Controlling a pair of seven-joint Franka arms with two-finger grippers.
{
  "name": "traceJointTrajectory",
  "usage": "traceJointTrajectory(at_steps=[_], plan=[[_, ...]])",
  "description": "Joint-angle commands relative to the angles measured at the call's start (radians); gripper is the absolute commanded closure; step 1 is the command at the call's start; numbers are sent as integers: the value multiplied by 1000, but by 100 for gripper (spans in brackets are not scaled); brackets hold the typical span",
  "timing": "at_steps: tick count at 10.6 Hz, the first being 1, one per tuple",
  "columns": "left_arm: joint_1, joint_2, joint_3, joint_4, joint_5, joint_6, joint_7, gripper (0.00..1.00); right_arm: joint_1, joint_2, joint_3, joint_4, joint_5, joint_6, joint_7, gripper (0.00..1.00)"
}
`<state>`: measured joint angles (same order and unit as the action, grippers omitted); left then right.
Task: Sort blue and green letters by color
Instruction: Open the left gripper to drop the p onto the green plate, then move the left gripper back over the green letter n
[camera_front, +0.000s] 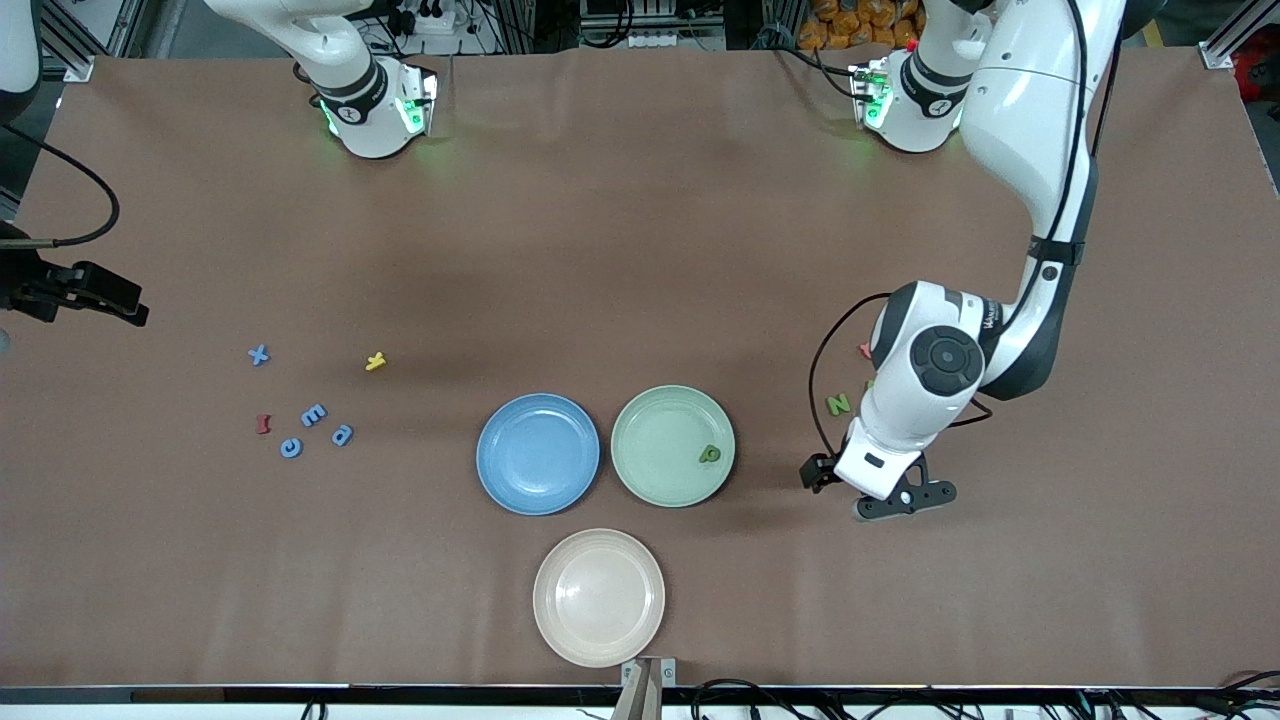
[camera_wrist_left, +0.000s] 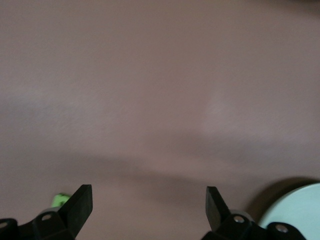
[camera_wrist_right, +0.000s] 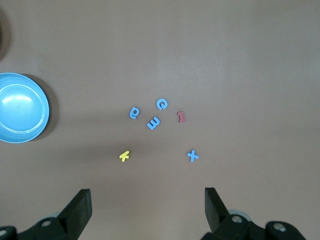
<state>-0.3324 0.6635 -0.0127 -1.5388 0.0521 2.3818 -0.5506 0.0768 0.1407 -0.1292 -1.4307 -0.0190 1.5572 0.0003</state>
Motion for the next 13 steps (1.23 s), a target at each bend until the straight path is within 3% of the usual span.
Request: traceJointTrajectory(at_steps=[1,4,8,13], plan=[[42,-18,-6,-32,-1,-38,52,0,1,-1,0,1,-6,0,10,0],[93,-15,-9,-70,-3,-38,183,0,1,-1,0,1,-6,0,10,0],[113,-88,-13,-246,-14,-36,198,0,0,-1,0,3,-6,1,10,0],[130,-16,-12,-235,2,94,237,0,1,-1,0,1,-6,1,10,0]])
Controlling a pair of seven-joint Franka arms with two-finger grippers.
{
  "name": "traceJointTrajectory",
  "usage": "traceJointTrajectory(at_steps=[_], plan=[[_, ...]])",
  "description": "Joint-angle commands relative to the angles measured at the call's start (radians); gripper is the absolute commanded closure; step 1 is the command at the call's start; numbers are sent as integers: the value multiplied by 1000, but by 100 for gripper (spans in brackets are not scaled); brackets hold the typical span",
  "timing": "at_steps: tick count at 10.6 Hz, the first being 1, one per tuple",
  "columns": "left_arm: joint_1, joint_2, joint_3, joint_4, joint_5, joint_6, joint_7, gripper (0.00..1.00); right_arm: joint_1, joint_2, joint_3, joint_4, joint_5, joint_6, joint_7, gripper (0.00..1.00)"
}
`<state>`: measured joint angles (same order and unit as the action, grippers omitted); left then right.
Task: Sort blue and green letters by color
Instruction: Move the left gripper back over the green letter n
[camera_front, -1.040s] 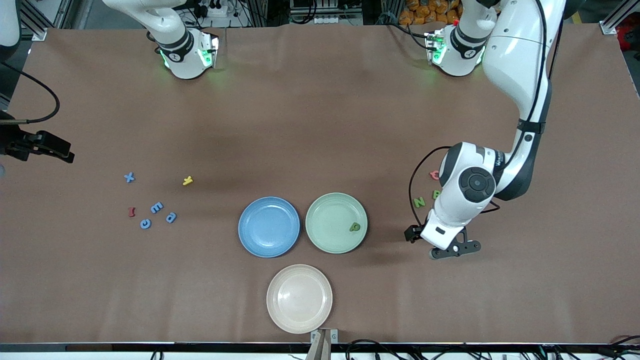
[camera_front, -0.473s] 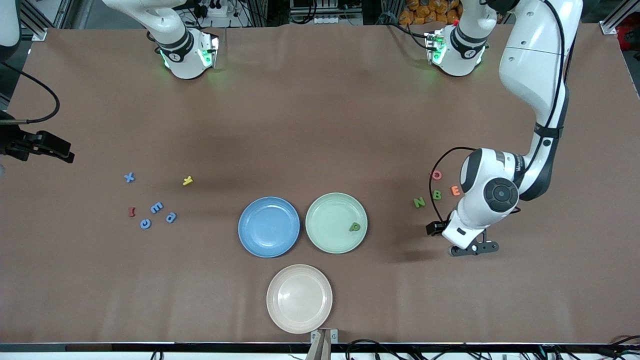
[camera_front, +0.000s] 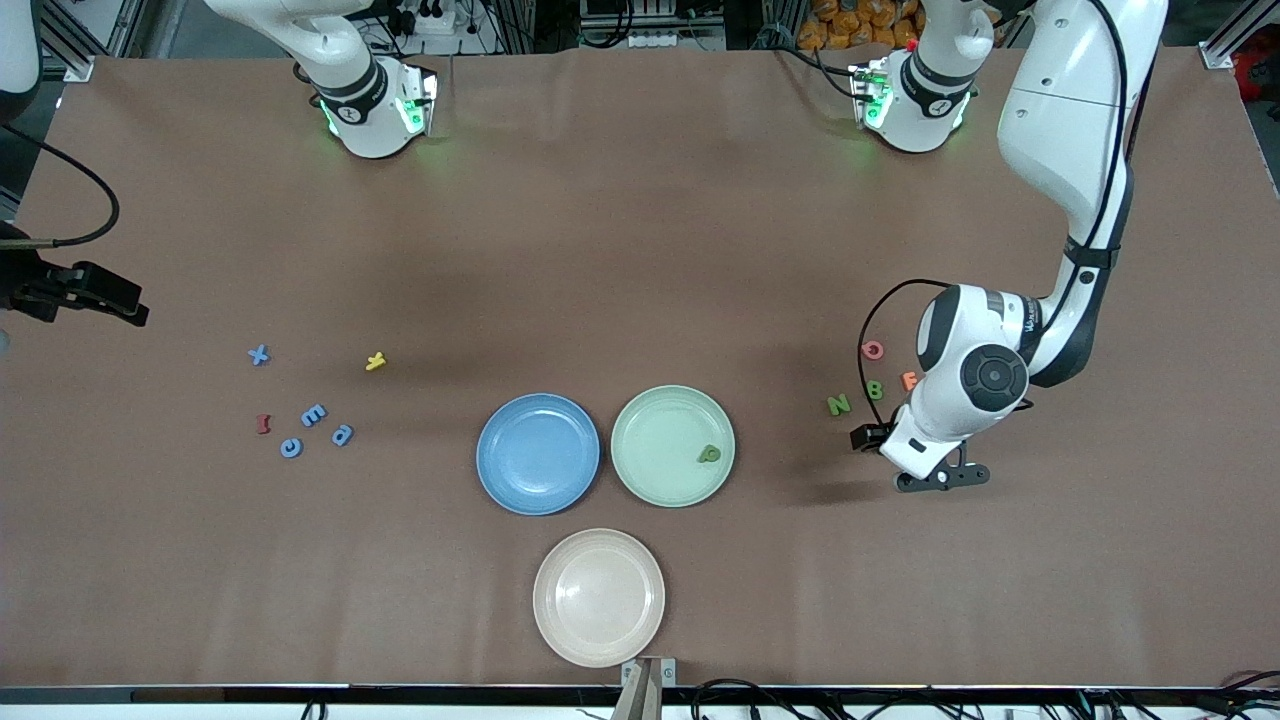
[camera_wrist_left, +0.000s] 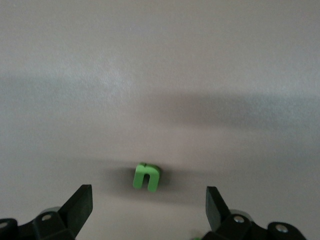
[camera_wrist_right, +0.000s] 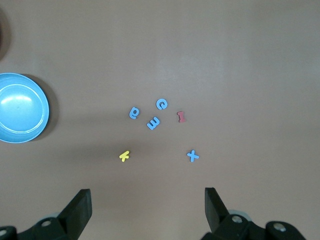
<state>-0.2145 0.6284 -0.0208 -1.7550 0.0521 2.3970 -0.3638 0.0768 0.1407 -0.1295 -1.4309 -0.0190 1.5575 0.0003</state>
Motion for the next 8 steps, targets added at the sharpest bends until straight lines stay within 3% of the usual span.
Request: traceJointTrajectory(at_steps=[1,8], plan=[[17,22,-4,-18,0,86,95,0,1,-1,1,3,-6,1,10,0],[26,37,-14,-18,-15,87,204,0,0,-1,1,1,-6,-1,10,0]])
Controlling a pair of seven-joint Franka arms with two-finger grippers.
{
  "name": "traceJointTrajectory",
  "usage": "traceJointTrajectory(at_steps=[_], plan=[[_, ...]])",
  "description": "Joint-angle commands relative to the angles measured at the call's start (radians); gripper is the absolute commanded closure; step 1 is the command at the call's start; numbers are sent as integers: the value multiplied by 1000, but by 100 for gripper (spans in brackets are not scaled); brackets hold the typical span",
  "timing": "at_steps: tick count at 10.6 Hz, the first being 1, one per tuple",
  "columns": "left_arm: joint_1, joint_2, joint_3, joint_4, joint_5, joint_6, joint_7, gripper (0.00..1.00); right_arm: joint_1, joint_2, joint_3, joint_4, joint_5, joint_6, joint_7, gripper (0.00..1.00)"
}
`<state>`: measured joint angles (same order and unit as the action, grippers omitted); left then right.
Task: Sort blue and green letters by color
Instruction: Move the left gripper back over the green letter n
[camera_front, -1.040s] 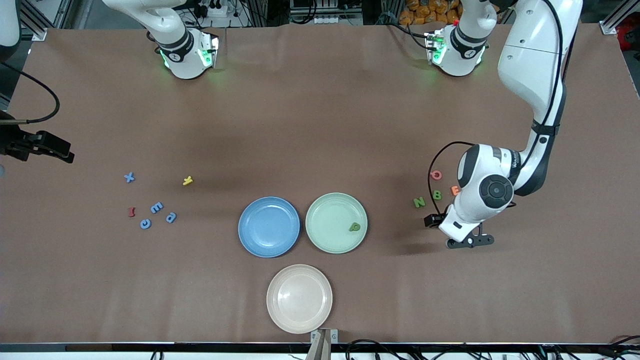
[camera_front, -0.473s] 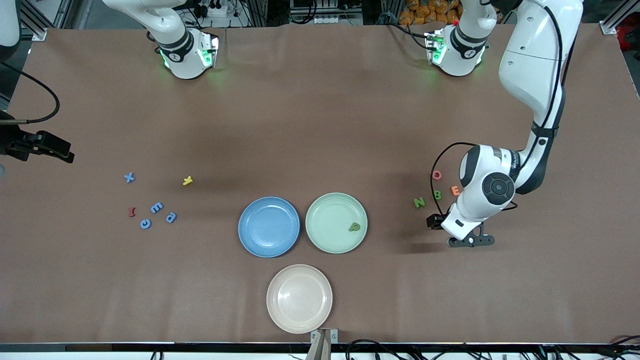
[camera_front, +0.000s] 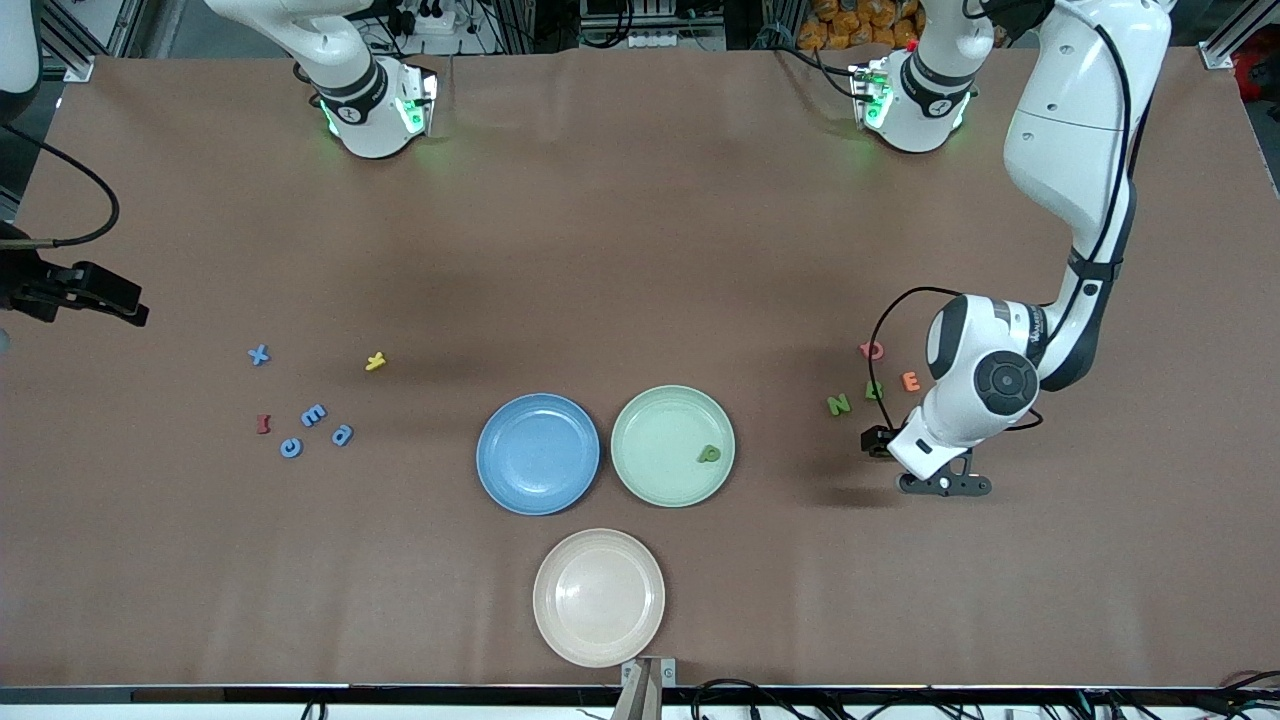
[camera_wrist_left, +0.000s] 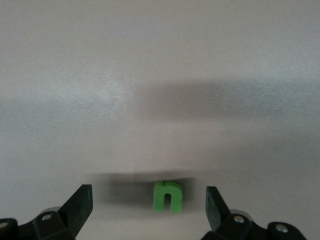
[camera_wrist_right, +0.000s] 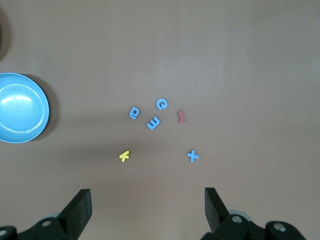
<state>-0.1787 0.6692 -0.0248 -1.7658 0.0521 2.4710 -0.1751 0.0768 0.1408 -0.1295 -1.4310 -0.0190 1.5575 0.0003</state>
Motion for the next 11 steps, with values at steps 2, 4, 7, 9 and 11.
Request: traceJointTrajectory(at_steps=[2,4,7,9,11], plan=[[-11,7,-15,-8,-15,13,17,0,0,-1,1,1,-6,-1,10,0],[-4,10,-15,-8,-14,13,34,0,0,-1,1,1,-6,-1,10,0],[-10,38,-15,5,-12,8,34,0,0,-1,1,1,-6,-1,10,0],[-10,36,-15,2,-12,3,40,0,0,-1,1,1,-6,-1,10,0],[-7,32,-15,2,-14,3,42,0,1,-1,1,1,-6,-1,10,0]])
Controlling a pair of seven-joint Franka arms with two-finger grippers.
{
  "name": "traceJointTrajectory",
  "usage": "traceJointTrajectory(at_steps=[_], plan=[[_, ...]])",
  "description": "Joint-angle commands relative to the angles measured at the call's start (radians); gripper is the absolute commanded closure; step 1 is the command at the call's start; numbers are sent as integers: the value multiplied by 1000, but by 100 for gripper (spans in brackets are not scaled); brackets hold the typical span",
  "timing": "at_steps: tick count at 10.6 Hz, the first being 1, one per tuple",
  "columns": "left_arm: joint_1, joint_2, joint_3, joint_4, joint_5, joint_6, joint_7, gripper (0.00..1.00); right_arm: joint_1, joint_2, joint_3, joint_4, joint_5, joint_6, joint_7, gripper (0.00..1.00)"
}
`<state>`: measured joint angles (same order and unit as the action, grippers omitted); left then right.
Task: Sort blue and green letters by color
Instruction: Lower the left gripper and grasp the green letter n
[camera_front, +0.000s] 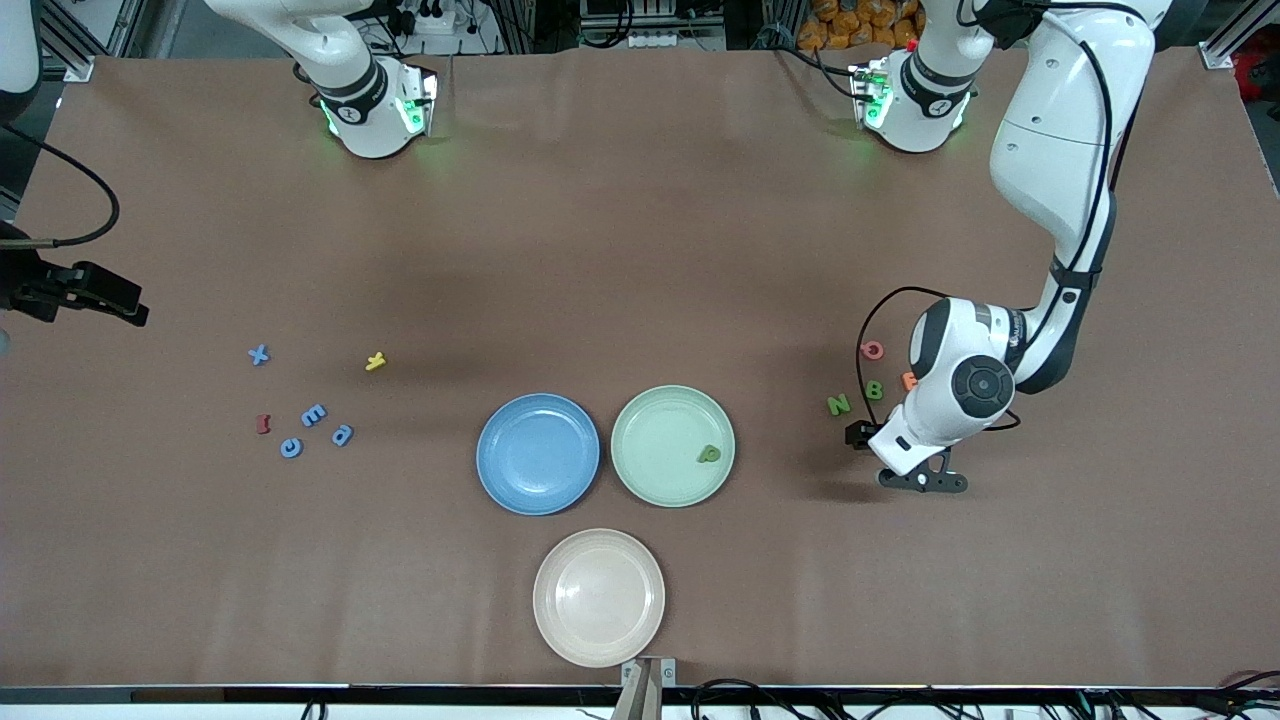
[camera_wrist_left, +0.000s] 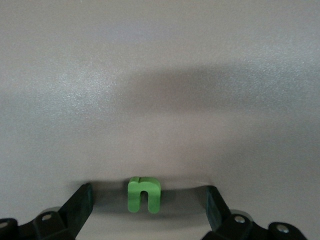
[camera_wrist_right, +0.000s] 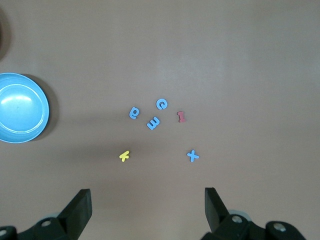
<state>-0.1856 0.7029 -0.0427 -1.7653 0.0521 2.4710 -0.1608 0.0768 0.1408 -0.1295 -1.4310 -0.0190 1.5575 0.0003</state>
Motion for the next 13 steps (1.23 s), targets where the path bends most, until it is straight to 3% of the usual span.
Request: traceJointTrajectory(at_steps=[1,11,13], plan=[[-3,-6,3,1,-14,3,26,0,1,-1,1,1,-6,-1,10,0],[5,-23,-2,0,-15,3,12,0,-5,-10,1,3,-6,-14,9,0],[5,-25,-2,-2,-18,3,-5,99,-5,-13,1,3,-6,-23,9,0]])
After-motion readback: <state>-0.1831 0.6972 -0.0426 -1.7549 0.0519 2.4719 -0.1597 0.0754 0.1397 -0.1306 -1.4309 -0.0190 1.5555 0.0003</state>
